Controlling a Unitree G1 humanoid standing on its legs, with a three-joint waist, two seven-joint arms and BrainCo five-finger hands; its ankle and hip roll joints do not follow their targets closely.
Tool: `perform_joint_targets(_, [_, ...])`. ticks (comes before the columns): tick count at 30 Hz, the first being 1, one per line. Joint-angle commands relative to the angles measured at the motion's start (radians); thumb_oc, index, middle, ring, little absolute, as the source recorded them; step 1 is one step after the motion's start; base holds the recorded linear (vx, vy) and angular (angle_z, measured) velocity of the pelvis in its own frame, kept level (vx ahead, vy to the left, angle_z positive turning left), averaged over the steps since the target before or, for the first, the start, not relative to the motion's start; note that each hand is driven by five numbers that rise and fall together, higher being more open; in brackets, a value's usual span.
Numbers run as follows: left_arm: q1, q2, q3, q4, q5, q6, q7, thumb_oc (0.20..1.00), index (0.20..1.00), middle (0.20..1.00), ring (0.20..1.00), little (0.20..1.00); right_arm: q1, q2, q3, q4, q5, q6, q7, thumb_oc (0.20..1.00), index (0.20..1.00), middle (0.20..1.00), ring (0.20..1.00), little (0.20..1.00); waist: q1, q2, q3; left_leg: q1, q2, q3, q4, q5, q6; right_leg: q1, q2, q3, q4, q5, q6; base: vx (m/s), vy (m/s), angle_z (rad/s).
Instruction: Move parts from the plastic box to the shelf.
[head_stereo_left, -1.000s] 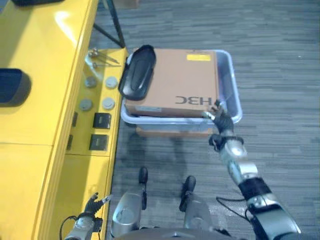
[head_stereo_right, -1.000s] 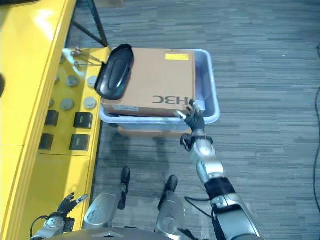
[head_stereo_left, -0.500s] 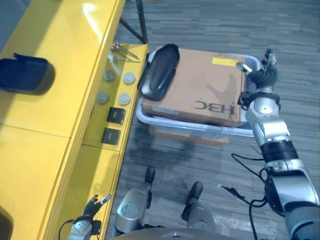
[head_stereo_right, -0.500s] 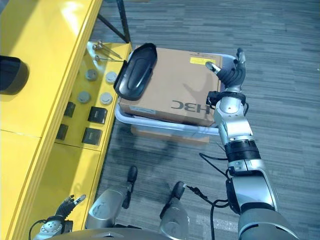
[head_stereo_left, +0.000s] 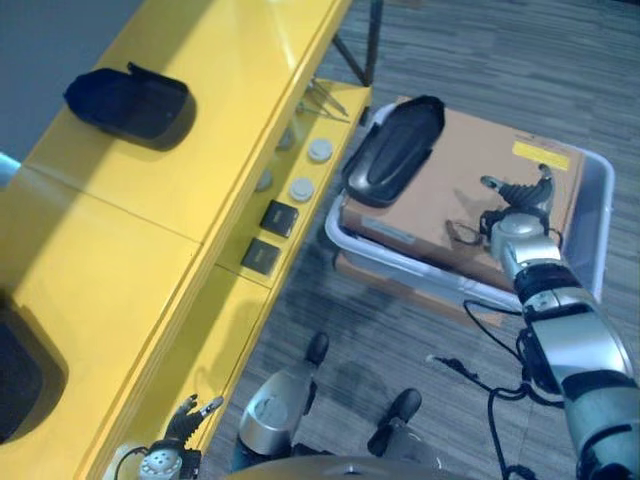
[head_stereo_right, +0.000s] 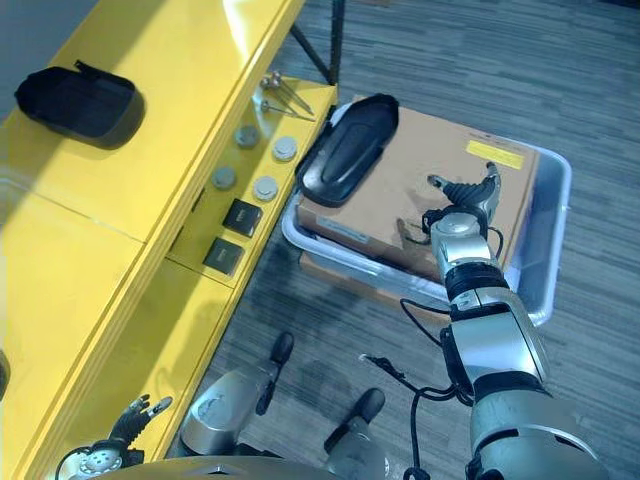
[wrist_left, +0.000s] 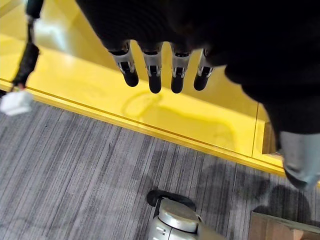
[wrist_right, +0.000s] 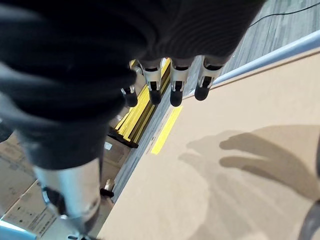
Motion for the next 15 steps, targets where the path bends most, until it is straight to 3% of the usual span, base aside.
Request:
perform_joint_targets(1, [0.038,0.039,-0.053,0.016,-0.027,-0.027,-0.002,1.0,1.0,1.0,1.0,1.0,-0.023,-0.082,0.075,-0.023,-0.007,-0.024,-0.035,1.0,1.0,1.0,1.0,1.0,0.009,0.004,-0.063,-0.041,0.063,-0.04,-0.008,-0.014,-0.034,-0.048,-0.048,-0.013,0.091,-0.036,0.034,0.01,0.06,0.16])
perform_joint_targets(7, [0.051,0.046,-0.035,0.01,-0.025,-0.03,-0.019,1.0,1.0,1.0,1.0,1.0,-0.023,-0.072,0.097,-0.022,-0.027,0.031,-0.021,1.0,1.0,1.0,1.0,1.0,0.031,-0.009,-0.059,-0.041,0.056,-0.052,-0.015,-0.012,-0.029,-0.035,-0.05,-0.022,0.082,-0.036,0.042,0.01,0.053,0.09])
perform_joint_targets(15, [0.04,0.056,-0.037,0.015,-0.037,-0.059,-0.019,1.0,1.0,1.0,1.0,1.0,-0.054,-0.049,0.135,0.048,-0.027,0.037,-0.019,1.0,1.0,1.0,1.0,1.0,0.058,-0.022,-0.036,-0.075,0.047,-0.068,0.006,-0.015,-0.026,-0.043,-0.053,-0.026,0.078,-0.03,0.047,-0.03,0.03,0.05])
